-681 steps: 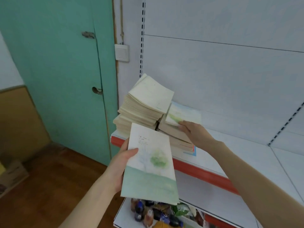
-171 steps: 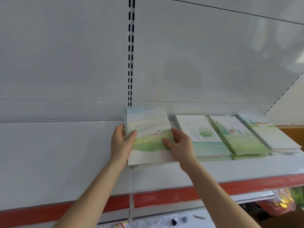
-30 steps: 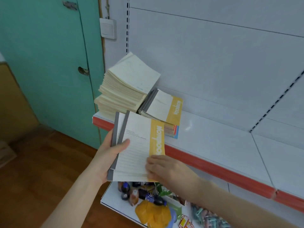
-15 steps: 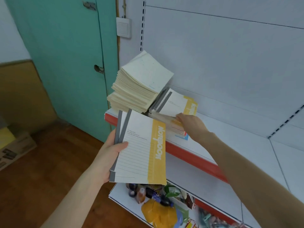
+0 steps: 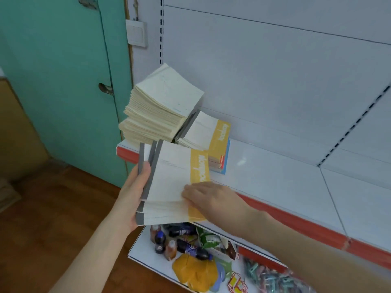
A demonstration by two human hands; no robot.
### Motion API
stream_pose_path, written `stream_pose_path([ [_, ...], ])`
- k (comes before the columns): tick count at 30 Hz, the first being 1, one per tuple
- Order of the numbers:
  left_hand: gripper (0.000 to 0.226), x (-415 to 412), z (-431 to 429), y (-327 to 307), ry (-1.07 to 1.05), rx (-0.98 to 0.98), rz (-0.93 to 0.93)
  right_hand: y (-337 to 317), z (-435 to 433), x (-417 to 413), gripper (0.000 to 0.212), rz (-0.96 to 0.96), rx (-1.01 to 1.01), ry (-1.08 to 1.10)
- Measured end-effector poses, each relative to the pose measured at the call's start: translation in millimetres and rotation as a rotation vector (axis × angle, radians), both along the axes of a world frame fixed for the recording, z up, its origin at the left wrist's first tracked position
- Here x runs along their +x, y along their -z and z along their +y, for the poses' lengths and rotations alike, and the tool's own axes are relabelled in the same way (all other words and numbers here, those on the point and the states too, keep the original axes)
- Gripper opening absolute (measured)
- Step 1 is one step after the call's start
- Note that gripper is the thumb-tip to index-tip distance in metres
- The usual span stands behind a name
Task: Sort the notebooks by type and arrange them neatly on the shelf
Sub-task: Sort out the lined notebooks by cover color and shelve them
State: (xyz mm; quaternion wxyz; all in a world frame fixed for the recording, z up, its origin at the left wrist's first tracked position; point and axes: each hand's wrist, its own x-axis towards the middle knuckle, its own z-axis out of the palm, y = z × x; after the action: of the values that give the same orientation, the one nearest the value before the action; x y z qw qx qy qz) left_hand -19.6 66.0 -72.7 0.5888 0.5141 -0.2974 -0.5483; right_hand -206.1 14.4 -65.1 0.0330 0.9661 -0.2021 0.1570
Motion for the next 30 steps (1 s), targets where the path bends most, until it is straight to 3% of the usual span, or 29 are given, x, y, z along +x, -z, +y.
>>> stream_pose_path([
  [2, 0.042, 1.4, 1.7, 1.4, -0.001, -0.013, -0.007, 4.1, 17.0, 1.2, 0.042, 0.058, 0.068, -0.015],
  [5, 0.047, 4.6, 5.7, 5.8, 0.002, -0.025, -0.045, 0.8, 21.9, -4.0, 0.053, -0.03, 0.384, 0.084],
  [9, 0.05, 0.5, 9.7, 8.5, 0.043, -0.067, 0.03, -2.3, 16.1, -11.4, 0.029, -0.508, 0.666, 0.604],
  [13, 0.052, -18.4, 3.8, 7.3, 0.111, -0.104, 0.034, 5.7, 17.3, -15.8, 0.029, -0.798, 1.016, 0.826],
  [17, 0.049, -54.7, -6.7, 2.3, 0.251, -0.098, -0.065, 7.7, 22.1, -42.2, 0.016, -1.067, 1.075, 0.884],
  [22, 0.046, -129.4, -19.3, -6.6, 0.381, -0.152, -0.178, -0.5, 28.2, -114.1, 0.021, -1.147, 1.025, 0.943],
  [30, 0.043, -353.2, -33.1, -12.7, 0.526, -0.193, -0.2, -21.9, 52.5, -334.3, 0.033, -1.27, 0.73, 1.142],
])
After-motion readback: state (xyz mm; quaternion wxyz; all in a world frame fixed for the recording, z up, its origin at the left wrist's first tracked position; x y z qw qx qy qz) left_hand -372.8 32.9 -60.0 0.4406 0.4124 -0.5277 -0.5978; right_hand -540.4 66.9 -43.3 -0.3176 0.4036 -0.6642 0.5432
